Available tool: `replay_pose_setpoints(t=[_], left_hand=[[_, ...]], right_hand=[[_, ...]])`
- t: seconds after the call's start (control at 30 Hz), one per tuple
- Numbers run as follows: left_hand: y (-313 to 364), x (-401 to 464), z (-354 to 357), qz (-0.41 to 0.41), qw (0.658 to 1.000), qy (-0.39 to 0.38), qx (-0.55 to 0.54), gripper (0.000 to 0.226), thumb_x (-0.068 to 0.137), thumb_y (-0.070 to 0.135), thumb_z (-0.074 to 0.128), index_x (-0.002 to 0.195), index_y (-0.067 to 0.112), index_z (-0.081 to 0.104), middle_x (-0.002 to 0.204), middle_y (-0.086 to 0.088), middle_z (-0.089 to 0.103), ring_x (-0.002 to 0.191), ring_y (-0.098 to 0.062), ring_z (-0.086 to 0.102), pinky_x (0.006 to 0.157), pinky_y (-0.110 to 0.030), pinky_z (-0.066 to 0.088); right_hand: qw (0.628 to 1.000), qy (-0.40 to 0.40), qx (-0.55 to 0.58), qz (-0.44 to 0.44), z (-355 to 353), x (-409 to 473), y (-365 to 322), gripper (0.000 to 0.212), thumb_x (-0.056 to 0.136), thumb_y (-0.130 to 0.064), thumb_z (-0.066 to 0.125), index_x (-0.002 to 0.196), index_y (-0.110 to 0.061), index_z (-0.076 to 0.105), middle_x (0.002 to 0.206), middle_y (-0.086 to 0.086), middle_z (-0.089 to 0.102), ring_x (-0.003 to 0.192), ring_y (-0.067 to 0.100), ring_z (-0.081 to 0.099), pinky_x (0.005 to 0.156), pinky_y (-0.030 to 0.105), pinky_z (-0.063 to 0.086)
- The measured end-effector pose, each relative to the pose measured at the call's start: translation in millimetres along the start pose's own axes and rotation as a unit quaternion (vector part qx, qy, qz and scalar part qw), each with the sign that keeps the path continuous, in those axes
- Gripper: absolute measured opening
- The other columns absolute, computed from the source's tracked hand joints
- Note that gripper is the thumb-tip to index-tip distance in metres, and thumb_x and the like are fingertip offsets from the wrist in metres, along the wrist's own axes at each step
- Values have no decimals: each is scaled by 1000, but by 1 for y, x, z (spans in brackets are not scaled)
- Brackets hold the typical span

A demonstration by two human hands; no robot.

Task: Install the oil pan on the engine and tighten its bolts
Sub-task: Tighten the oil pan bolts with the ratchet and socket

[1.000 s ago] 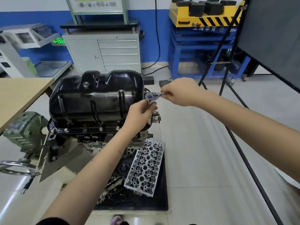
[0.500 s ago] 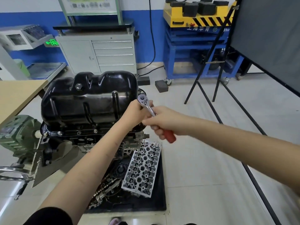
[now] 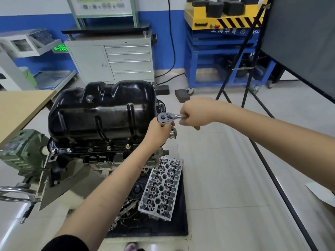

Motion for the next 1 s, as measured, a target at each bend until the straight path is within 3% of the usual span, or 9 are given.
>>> replay_pose_setpoints(t=[0.07, 0.2, 0.27, 0.4, 0.53, 0.63, 0.77, 0.9, 1.0], left_hand=[[-1, 8, 3, -27, 998, 45, -21, 36, 84, -8, 35, 57, 15, 39, 51, 1, 37, 45, -9, 32, 36, -10, 26], [0, 17, 9, -20, 995, 79, -60, 40, 84, -11, 39, 57, 18, 36, 51, 8, 42, 49, -3, 38, 48, -15, 33], [-1, 17, 10, -29, 992, 89, -87, 41, 83, -12, 43, 56, 18, 33, 45, 9, 38, 40, 1, 34, 46, -13, 29], [-1, 15, 6, -33, 998, 51, -11, 40, 80, -11, 43, 56, 18, 30, 53, 3, 31, 43, -6, 32, 43, -11, 25], [4, 4, 8, -25, 999, 17, -39, 38, 86, -7, 35, 56, 16, 40, 46, 6, 38, 29, 1, 36, 33, -9, 25], [7, 2, 15, -43, 999, -10, -10, 33, 92, 8, 36, 61, 15, 44, 54, 0, 42, 31, 4, 40, 31, -7, 26], [9, 4, 11, -58, 996, 42, -48, 31, 89, 3, 34, 62, 12, 44, 59, -2, 43, 33, 7, 44, 31, -7, 27], [11, 2, 12, -58, 992, 79, -81, 34, 80, -9, 30, 63, 16, 45, 62, 0, 44, 35, 8, 47, 31, -7, 27], [11, 7, 11, -63, 987, 104, -101, 36, 77, -14, 28, 57, 14, 38, 54, -2, 37, 29, -2, 40, 30, -8, 23]], right_hand=[[974, -75, 209, 38, 13, -16, -3, 20, 89, -26, 51, 80, -10, 58, 45, -6, 55, 39, 12, 49, 38, 14, 36], [685, -143, 712, 51, 46, -45, -54, 15, 94, -13, 49, 80, -9, 43, 39, -3, 48, 29, 6, 39, 35, 16, 40], [653, -126, 746, 42, 51, -43, -68, 16, 95, -13, 47, 81, -9, 42, 39, -2, 48, 29, 6, 39, 36, 16, 41], [805, -175, 567, 0, 33, -33, -37, 4, 92, -8, 49, 88, -7, 47, 40, -4, 50, 29, 7, 41, 34, 15, 38], [995, -47, 72, -51, 0, -4, 11, 22, 90, -12, 46, 105, -16, 62, 72, -3, 62, 57, 10, 55, 49, 21, 38], [981, 119, -135, -69, -17, 19, 16, 24, 94, -21, 43, 112, -20, 59, 102, 4, 63, 93, 24, 56, 69, 32, 40], [981, 164, -102, -6, -7, 18, 16, 22, 94, -29, 41, 110, -22, 56, 99, 4, 63, 90, 27, 57, 65, 31, 37], [995, 80, -4, 52, 8, -4, 15, 13, 90, -31, 48, 89, -19, 51, 90, 2, 63, 77, 24, 53, 61, 26, 34], [962, -35, 260, 73, 19, -27, -1, 7, 88, -21, 51, 84, -16, 49, 61, -2, 57, 42, 11, 52, 40, 15, 36]])
Point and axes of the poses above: each hand's wrist, its own x-axis towards the middle knuckle, its own z-axis out of the palm, y = z × x, the point moved 4 cm from there along x, towards the middle knuckle
